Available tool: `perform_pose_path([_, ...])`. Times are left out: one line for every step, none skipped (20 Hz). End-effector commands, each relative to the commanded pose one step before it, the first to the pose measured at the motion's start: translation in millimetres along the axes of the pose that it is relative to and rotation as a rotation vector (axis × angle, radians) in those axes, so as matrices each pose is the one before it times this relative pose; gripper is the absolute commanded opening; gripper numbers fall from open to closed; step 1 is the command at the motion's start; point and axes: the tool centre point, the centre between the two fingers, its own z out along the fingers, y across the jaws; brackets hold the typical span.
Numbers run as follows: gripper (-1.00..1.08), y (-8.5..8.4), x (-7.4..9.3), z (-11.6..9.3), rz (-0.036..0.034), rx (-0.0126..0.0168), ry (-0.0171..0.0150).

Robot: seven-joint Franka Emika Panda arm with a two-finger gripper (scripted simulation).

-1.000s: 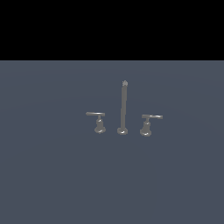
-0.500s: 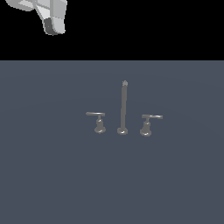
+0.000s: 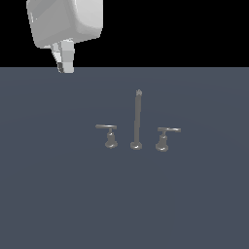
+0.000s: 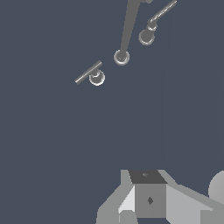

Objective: Turn on the faucet by rotating a designated handle.

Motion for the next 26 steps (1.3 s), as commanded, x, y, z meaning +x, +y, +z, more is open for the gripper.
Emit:
perform_pose_path([-1.0, -10.39, 5.17, 11.7, 0.05279, 0.0033, -0.00033])
perform_pose_path([-1.0, -3.97, 2.04, 4.49, 0.02006, 0.0009, -0.00005])
perform_pose_path([-1.0, -3.92, 2.03, 4.44, 0.01986, 0.00088, -0.00004])
perform_pose_path([-1.0, -3.88, 2.02, 4.4, 0.01965, 0.00086, -0.00003])
perform_pose_path([-1.0, -3.84, 2.01, 4.35, 0.01945, 0.00084, -0.00001])
perform_pose_path([-1.0, -3.8, 2.0, 4.3, 0.01926, 0.00081, 0.0])
perform_pose_path([-1.0, -3.76, 1.99, 4.26, 0.01907, 0.00079, 0.00002])
perform_pose_path([-1.0, -3.72, 1.98, 4.22, 0.0189, 0.00076, 0.00004])
perform_pose_path([-1.0, -3.68, 1.97, 4.19, 0.01873, 0.00073, 0.00007])
perform_pose_path([-1.0, -3.65, 1.97, 4.15, 0.01859, 0.00071, 0.00009])
perform_pose_path([-1.0, -3.62, 1.97, 4.13, 0.01847, 0.00068, 0.00012])
perform_pose_path([-1.0, -3.6, 1.97, 4.11, 0.01837, 0.00065, 0.00015])
perform_pose_path([-1.0, -3.58, 1.97, 4.09, 0.01829, 0.00061, 0.00018])
perform_pose_path([-1.0, -3.56, 1.98, 4.08, 0.01824, 0.00058, 0.00022])
perform_pose_path([-1.0, -3.55, 1.99, 4.08, 0.01823, 0.00055, 0.00025])
perform_pose_path([-1.0, -3.55, 2.0, 4.09, 0.01824, 0.00052, 0.00029])
perform_pose_path([-1.0, -3.56, 2.02, 4.1, 0.01829, 0.00049, 0.00033])
perform_pose_path([-1.0, -3.57, 2.05, 4.13, 0.01839, 0.00047, 0.00038])
perform_pose_path([-1.0, -3.59, 2.07, 4.16, 0.01851, 0.00044, 0.00042])
perform_pose_path([-1.0, -3.62, 2.1, 4.2, 0.01868, 0.00042, 0.00046])
perform_pose_path([-1.0, -3.66, 2.13, 4.25, 0.01889, 0.0004, 0.00051])
perform_pose_path([-1.0, -3.7, 2.18, 4.31, 0.01916, 0.00038, 0.00056])
perform_pose_path([-1.0, -3.76, 2.23, 4.38, 0.01946, 0.00036, 0.00061])
perform_pose_path([-1.0, -3.83, 2.28, 4.46, 0.01982, 0.00035, 0.00066])
perform_pose_path([-1.0, -3.9, 2.33, 4.54, 0.02022, 0.00034, 0.00071])
perform_pose_path([-1.0, -3.99, 2.41, 4.64, 0.0207, 0.00034, 0.00075])
